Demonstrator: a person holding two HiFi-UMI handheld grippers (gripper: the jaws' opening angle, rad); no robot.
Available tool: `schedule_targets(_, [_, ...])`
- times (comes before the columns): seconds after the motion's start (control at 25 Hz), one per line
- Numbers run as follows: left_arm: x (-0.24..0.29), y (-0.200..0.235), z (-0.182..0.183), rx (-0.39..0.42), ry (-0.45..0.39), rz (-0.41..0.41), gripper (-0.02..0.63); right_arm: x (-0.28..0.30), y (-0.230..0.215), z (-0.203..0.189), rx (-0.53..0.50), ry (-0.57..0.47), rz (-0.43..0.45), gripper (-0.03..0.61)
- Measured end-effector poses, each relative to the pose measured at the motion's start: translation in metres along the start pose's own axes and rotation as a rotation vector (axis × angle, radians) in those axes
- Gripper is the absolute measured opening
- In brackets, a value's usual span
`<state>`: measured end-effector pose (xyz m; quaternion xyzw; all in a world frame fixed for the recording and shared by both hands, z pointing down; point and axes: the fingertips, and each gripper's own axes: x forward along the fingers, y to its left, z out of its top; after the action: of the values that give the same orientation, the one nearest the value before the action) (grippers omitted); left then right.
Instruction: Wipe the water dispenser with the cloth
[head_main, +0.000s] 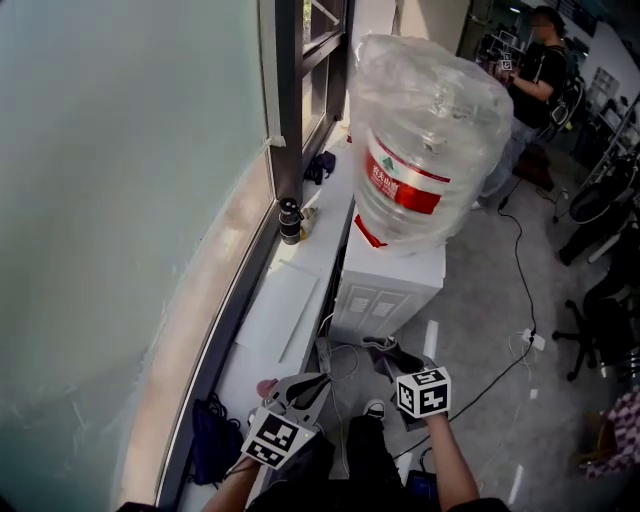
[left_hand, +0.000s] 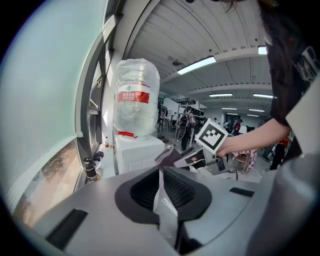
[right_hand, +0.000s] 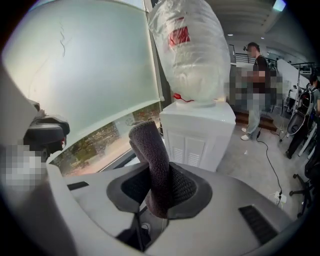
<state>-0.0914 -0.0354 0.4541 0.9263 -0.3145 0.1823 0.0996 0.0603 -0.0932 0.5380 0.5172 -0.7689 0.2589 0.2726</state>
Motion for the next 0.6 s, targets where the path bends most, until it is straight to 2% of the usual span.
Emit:
schedule_targets(0.2, [-0.018, -0.006, 0.011, 0.002, -0.023, 0.013, 0.028, -0.047, 0.020, 0.013, 0.047, -0.048, 0.011, 0.101])
schedule_targets(0.36, [-0.030, -0.013, 0.006, 0.016, -0.012, 0.008, 0.028, -0.069, 0.025, 0.016, 0.075, -0.070, 0.007, 0.101])
schedule_targets(0.6, [-0.046, -0.026, 0.010, -0.043, -0.042, 0.014, 0.028, -0.099, 0.028, 0.014, 0.124, -0.102, -0.005, 0.101])
